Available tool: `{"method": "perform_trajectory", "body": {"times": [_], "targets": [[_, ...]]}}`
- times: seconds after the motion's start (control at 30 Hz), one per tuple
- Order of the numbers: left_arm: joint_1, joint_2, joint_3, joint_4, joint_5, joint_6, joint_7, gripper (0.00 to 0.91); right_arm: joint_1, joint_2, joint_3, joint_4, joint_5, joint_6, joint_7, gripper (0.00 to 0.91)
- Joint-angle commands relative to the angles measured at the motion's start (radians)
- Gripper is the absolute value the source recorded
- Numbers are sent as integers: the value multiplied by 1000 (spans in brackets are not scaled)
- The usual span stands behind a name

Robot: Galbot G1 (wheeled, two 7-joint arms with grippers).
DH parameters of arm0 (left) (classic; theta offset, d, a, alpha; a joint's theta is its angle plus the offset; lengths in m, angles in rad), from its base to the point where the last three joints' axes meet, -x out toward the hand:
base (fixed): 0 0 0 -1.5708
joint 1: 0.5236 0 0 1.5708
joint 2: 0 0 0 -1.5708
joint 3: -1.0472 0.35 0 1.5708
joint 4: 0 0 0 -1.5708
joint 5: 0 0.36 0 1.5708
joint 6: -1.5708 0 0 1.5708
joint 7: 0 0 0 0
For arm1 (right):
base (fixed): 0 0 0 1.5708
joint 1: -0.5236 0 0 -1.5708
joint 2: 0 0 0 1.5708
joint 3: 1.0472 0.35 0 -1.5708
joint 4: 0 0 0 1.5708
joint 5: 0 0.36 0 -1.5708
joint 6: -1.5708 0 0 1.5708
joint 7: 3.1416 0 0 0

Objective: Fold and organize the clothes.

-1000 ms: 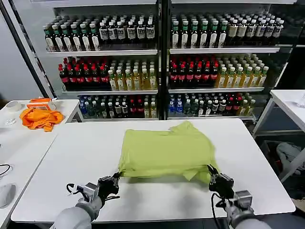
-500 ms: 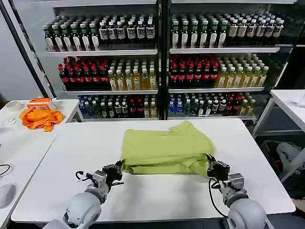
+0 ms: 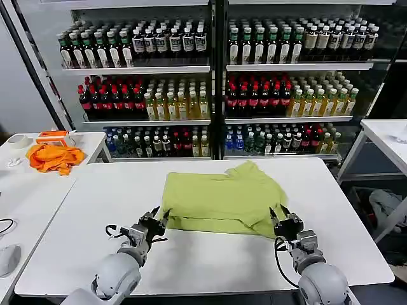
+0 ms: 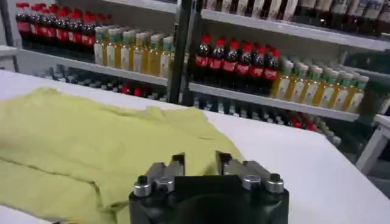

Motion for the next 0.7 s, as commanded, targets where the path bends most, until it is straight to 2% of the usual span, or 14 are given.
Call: {"method": "perform_trajectory", "body": {"times": [0.03,0.2,0.23,0.27,0.3,0.33,0.37,0.4,0.53,0.7], "targets": [[100,-18,-29,-24,13,2,-6,907,-123,45,57,78,-22,-12,7,907],[81,-27,-32,16,11,-2,-8,907,-179,77,65,50,-8,-23,18,907],[75,-29,-32,27,7,-2,-9,836,-177,81,65,44,-1,-26,19,907],[70,-31,-32,34,6,-2,-9,695,-170,86,63,31,19,-33,21,907],[64,-35,-30,43,1,-1,-9,343,-164,88,60,18,29,-36,21,877],[58,-40,-28,52,-6,2,-9,161,-156,90,57,5,29,-36,20,715],[53,-42,-27,58,-20,4,-8,101,-149,92,53,-7,29,-36,22,524],[47,-46,-27,67,-28,10,-8,40,-142,93,50,-17,34,-37,23,0],[39,-53,-23,75,-51,8,-3,20,-124,93,40,-42,73,-25,28,0],[39,-50,-23,77,-89,-9,11,20,-114,93,34,-58,69,-8,32,0]]}}
